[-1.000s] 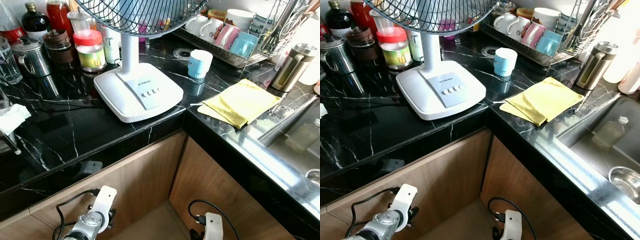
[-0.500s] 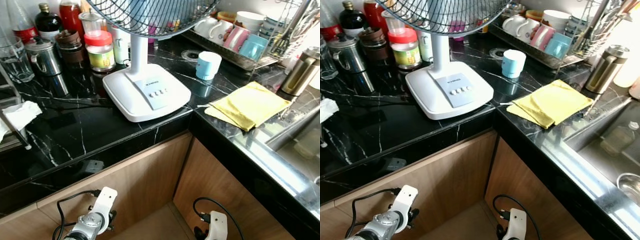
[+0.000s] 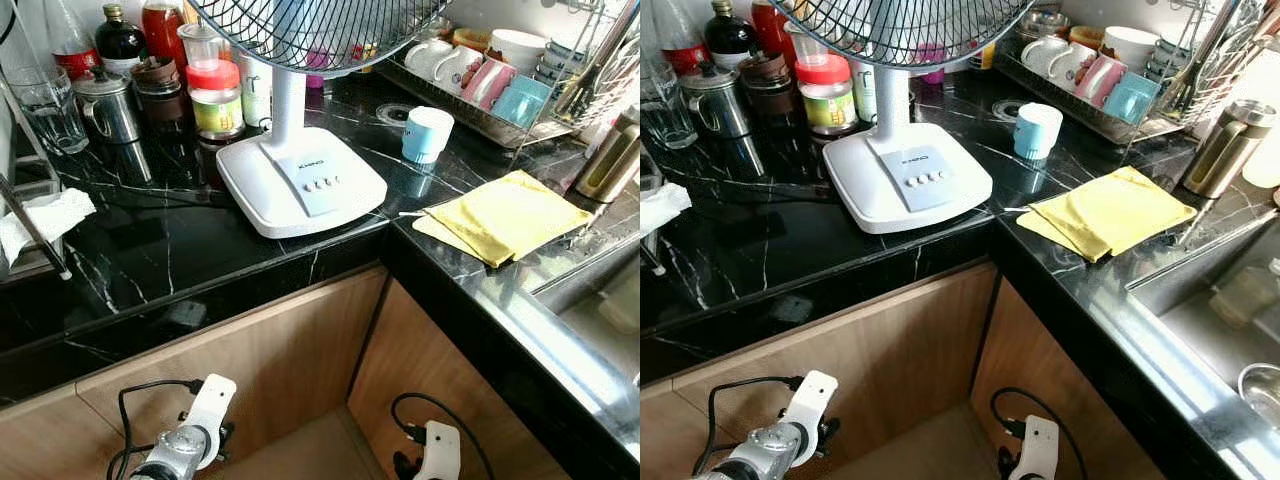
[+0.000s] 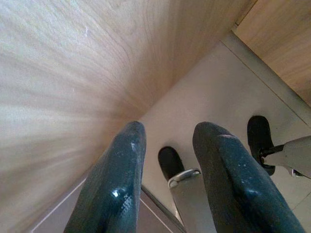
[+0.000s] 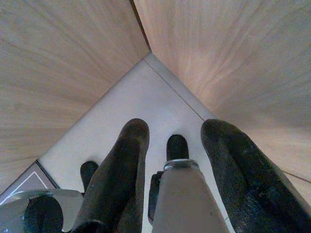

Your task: Kitchen organization

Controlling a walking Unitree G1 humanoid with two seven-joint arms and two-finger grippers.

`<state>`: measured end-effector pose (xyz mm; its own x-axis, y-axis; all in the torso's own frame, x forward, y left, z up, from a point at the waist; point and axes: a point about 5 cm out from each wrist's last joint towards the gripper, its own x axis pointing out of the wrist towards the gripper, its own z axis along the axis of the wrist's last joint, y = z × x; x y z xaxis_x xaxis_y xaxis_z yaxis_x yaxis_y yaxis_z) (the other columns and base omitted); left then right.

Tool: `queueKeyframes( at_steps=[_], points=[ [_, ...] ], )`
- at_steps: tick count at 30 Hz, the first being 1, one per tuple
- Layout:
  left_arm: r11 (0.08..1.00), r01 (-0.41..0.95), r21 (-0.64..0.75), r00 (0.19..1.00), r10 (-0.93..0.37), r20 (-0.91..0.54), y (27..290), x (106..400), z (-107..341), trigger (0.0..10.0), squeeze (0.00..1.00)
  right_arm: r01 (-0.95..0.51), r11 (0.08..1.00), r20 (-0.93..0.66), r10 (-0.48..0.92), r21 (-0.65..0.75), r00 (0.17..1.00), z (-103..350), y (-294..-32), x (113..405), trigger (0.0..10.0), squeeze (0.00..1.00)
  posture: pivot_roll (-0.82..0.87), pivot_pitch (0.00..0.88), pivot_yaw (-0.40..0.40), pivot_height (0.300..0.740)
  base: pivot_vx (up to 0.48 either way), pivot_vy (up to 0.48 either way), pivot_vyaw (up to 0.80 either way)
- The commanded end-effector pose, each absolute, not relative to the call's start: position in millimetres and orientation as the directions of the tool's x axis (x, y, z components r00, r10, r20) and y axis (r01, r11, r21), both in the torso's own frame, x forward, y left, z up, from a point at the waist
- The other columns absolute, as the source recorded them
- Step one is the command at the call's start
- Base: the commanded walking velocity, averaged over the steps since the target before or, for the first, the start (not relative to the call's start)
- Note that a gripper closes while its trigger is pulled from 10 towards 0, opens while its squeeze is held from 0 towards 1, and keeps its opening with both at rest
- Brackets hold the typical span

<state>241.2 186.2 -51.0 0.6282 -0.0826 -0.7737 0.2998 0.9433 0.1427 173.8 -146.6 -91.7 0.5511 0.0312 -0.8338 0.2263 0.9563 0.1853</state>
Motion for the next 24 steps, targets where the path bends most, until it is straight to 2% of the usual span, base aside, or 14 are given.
queueKeyframes(
  at_steps=[1,10,24],
  points=[
    [0.944,0.300,0.137,0.621,-0.084,-0.779,186.6,239.5,-52.1,10.0,0.00,0.236,0.955,-0.837,0.023,0.181,0.547,-92.2,-148.5,172.6,10.0,0.00,0.30,0.023,-0.071,0.732,0.000,0.000,0.00],
    [0.949,0.289,0.126,0.617,-0.084,-0.782,185.4,237.7,-53.5,10.0,0.00,0.214,0.961,-0.842,0.034,0.176,0.539,-92.7,-147.0,171.8,10.0,0.00,0.29,0.026,-0.076,0.732,0.000,0.000,0.00],
    [0.954,0.278,0.114,0.617,-0.086,-0.782,182.0,237.5,-54.2,10.0,0.00,0.205,0.964,-0.842,0.030,0.166,0.539,-92.0,-150.3,173.3,10.0,0.00,0.29,0.041,-0.087,0.732,0.000,0.000,-0.57]
  ],
)
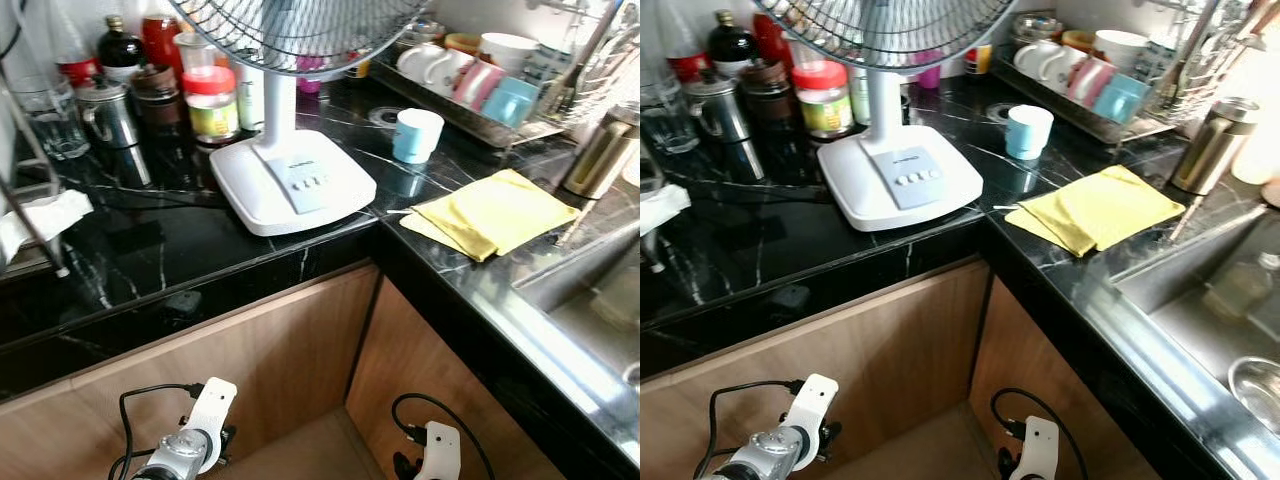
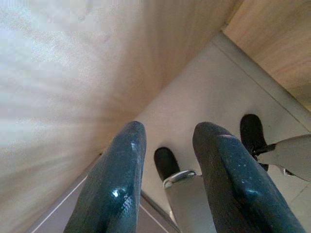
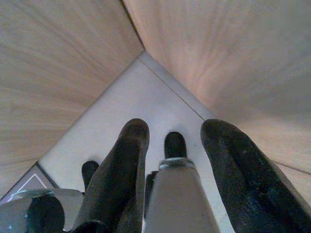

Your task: Kitchen organization

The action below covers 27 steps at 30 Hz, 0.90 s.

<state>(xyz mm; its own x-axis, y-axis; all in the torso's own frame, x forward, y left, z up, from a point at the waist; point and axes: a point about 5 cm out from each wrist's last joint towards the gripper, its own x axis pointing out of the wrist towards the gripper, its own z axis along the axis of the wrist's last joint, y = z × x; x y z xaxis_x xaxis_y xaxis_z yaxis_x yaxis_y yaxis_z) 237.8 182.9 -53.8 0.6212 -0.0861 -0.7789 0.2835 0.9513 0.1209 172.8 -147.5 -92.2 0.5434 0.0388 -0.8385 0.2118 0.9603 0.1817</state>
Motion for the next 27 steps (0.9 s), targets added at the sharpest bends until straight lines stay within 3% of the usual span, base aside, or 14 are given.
queueKeyframes(
  at_steps=[1,8,13,27],
  points=[
    [0.954,0.278,0.114,0.617,-0.087,-0.782,181.7,237.6,-54.2,10.0,0.00,0.204,0.966,-0.843,0.026,0.159,0.537,-92.0,-151.0,173.4,10.0,0.00,0.29,0.041,-0.086,0.732,0.000,0.000,-0.57],
    [0.949,0.290,0.122,0.618,-0.088,-0.781,181.7,238.6,-53.5,10.0,0.00,0.210,0.964,-0.842,0.026,0.164,0.539,-91.6,-150.5,174.4,10.0,0.00,0.29,0.044,-0.084,0.732,0.000,0.000,-0.57],
    [0.948,0.293,0.125,0.619,-0.088,-0.781,181.7,238.7,-53.4,10.0,0.00,0.213,0.963,-0.844,0.025,0.165,0.536,-91.9,-150.2,173.7,10.0,0.00,0.29,0.044,-0.084,0.732,0.000,-0.318,-0.57],
    [0.951,0.285,0.120,0.621,-0.088,-0.779,181.6,238.6,-53.5,10.0,0.00,0.217,0.962,-0.847,0.024,0.163,0.531,-92.7,-150.8,172.2,10.0,0.00,0.29,0.045,-0.084,0.732,0.000,0.000,-0.57]
  ],
)
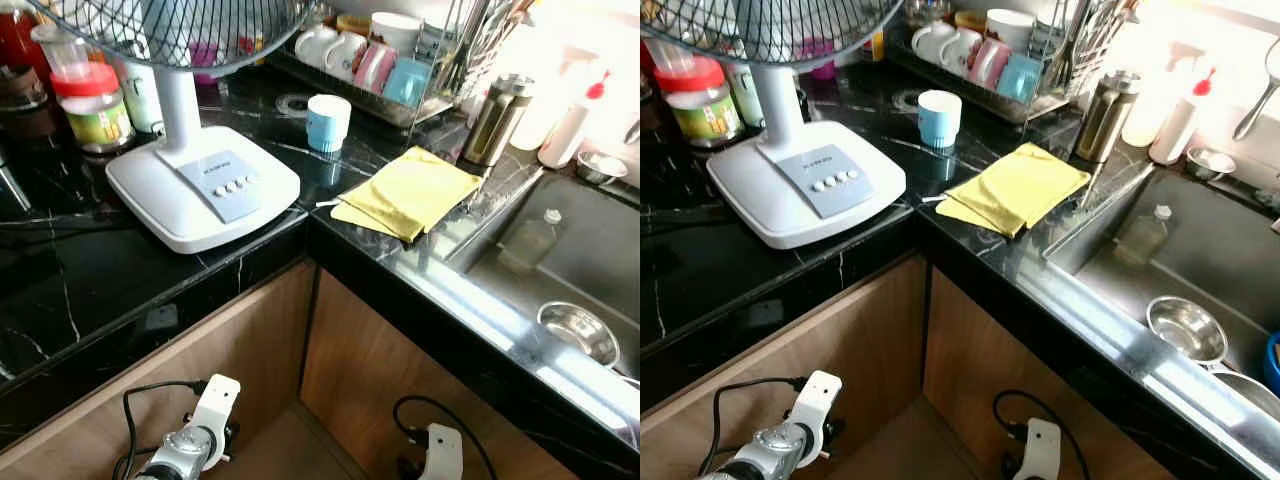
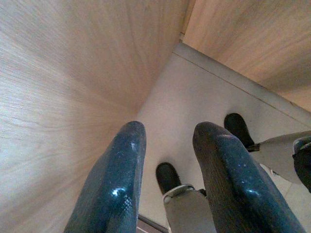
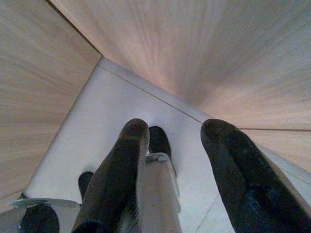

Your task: Kitchen organization

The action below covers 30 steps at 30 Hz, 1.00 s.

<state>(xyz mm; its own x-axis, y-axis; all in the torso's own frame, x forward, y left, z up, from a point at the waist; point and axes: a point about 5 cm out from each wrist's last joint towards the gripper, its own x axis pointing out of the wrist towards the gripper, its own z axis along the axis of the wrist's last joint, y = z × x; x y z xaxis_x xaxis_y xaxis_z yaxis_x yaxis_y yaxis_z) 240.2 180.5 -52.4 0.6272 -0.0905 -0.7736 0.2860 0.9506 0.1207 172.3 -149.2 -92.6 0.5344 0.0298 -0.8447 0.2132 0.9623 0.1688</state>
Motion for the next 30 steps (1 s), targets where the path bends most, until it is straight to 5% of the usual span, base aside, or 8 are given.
queueKeyframes(
  at_steps=[1,30],
  points=[
    [0.951,0.285,0.120,0.621,-0.088,-0.779,181.6,238.6,-53.5,10.0,0.00,0.217,0.962,-0.847,0.024,0.163,0.531,-92.7,-150.8,172.2,10.0,0.00,0.29,0.045,-0.084,0.732,0.000,0.000,-0.58],
    [0.946,0.298,0.125,0.620,-0.093,-0.779,180.7,238.8,-53.4,10.0,0.00,0.226,0.961,-0.853,0.021,0.162,0.521,-94.3,-153.7,168.2,10.0,0.00,0.29,0.043,-0.089,0.732,0.000,-0.123,-0.57]
  ],
)
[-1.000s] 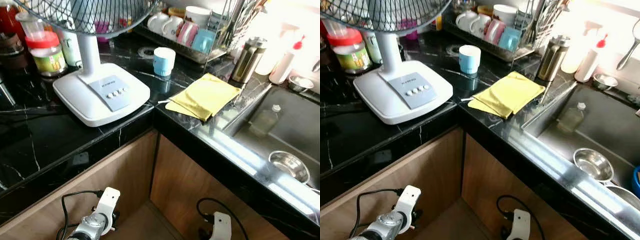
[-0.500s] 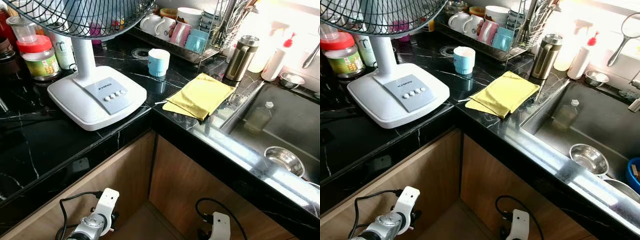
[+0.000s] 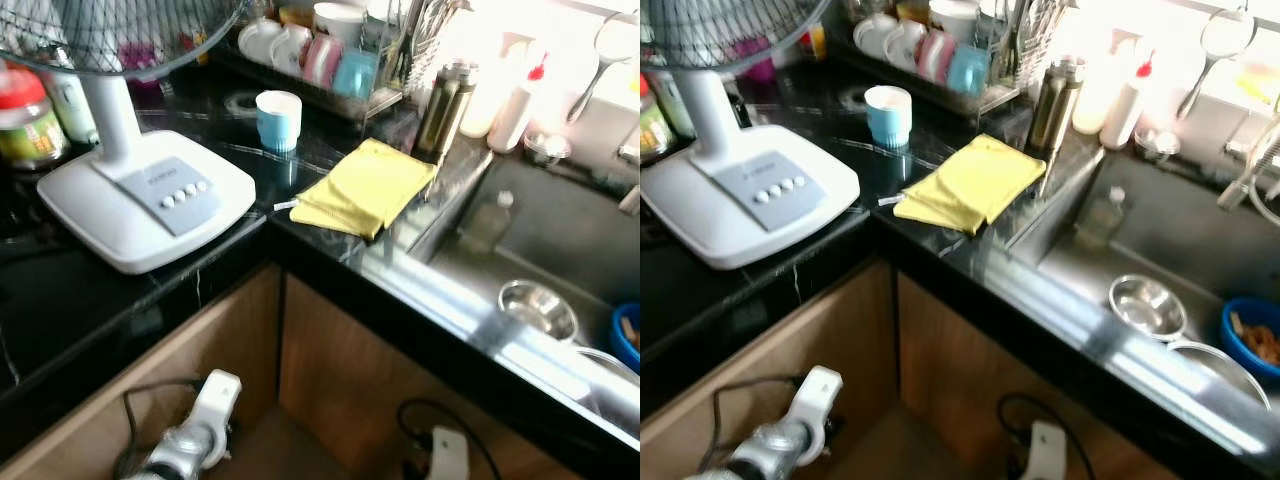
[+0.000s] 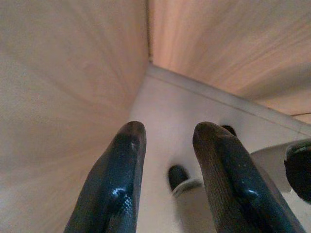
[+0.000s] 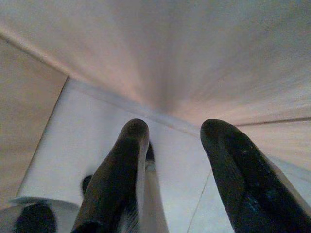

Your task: Kitchen organization

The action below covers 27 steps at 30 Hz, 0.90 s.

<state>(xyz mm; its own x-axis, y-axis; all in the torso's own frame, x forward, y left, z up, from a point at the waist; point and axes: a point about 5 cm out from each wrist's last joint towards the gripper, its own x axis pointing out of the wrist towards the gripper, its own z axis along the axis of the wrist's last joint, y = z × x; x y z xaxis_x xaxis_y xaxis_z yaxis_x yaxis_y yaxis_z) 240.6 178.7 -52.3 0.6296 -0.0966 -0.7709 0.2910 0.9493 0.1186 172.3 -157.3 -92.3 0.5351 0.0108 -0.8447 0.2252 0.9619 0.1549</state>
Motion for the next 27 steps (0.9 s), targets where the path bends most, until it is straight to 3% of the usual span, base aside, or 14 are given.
queueKeyframes(
  at_steps=[1,27],
  points=[
    [0.946,0.299,0.125,0.620,-0.093,-0.779,180.7,238.8,-53.4,10.0,0.00,0.226,0.960,-0.853,0.021,0.162,0.521,-94.3,-153.7,168.3,10.0,0.00,0.29,0.042,-0.089,0.732,0.000,0.000,-0.58],
    [0.946,0.299,0.123,0.620,-0.095,-0.779,180.1,238.7,-53.5,10.0,0.00,0.225,0.961,-0.854,0.021,0.161,0.521,-94.3,-153.9,168.4,10.0,0.00,0.29,0.038,-0.091,0.732,0.000,0.000,-0.57]
  ],
)
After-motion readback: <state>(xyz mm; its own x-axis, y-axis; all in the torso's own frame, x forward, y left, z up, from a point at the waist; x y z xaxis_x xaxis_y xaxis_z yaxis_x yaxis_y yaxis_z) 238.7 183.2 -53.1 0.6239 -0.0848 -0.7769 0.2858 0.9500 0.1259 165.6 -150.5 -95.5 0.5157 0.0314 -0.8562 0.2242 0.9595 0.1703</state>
